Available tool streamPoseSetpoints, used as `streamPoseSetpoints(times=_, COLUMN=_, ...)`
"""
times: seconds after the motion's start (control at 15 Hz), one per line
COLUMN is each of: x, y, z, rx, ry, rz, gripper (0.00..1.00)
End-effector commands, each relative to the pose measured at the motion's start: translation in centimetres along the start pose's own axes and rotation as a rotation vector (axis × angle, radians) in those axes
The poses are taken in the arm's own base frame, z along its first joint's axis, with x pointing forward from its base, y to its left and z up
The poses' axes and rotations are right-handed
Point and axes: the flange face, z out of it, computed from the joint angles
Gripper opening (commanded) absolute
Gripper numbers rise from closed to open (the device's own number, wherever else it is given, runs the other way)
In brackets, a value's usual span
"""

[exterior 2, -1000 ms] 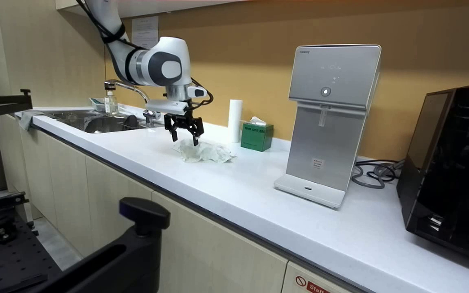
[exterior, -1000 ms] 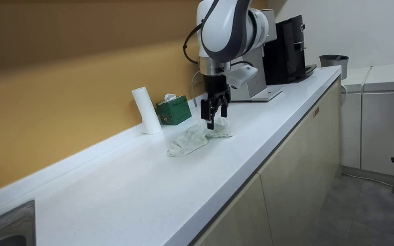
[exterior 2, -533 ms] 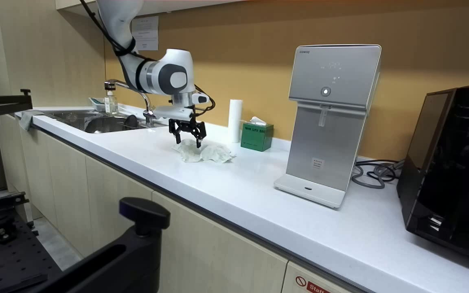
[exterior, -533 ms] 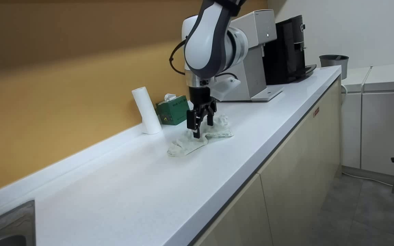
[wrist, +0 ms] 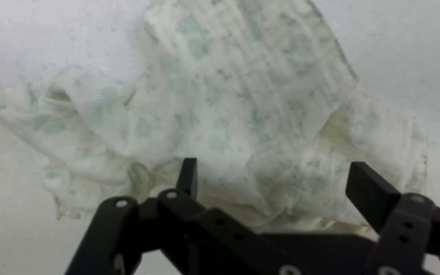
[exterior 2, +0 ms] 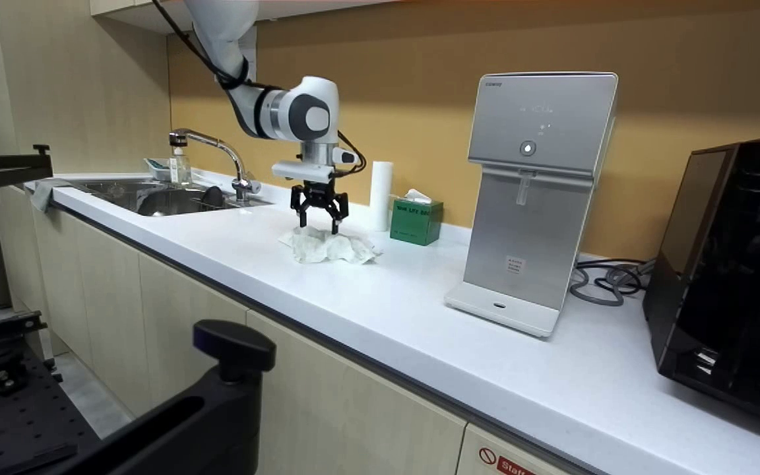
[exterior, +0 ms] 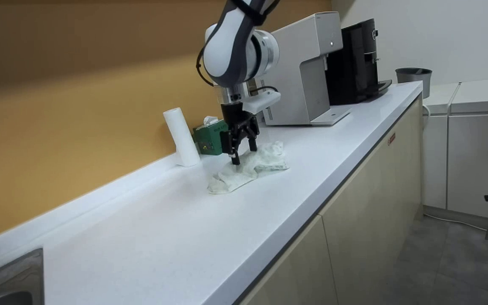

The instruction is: Use the towel to wipe the table

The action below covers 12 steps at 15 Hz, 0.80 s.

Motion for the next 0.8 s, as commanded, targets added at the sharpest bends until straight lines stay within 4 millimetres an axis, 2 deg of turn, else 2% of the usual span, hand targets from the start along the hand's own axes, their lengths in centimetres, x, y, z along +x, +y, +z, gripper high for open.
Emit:
streamPoseSetpoints(times=0.0, x=2.7, y=1.0, z=-3.2, rx=0.019, ry=-0.048, rz=0.022, gripper=1.00)
streamPoseSetpoints(times=0.13, x=3.3, y=1.8, z=-4.3, rx=0.007, ry=-0.071, rz=0.032, gripper=1.00)
streamPoseSetpoints(times=0.33, x=3.3, y=2.9, z=-3.6, rx=0.008, ry=-0.121, rz=0.038, gripper=1.00)
streamPoseSetpoints(times=0.73, x=2.6, y=5.2, z=1.2, rx=0.040, ry=-0.153, rz=0.045, gripper=1.00)
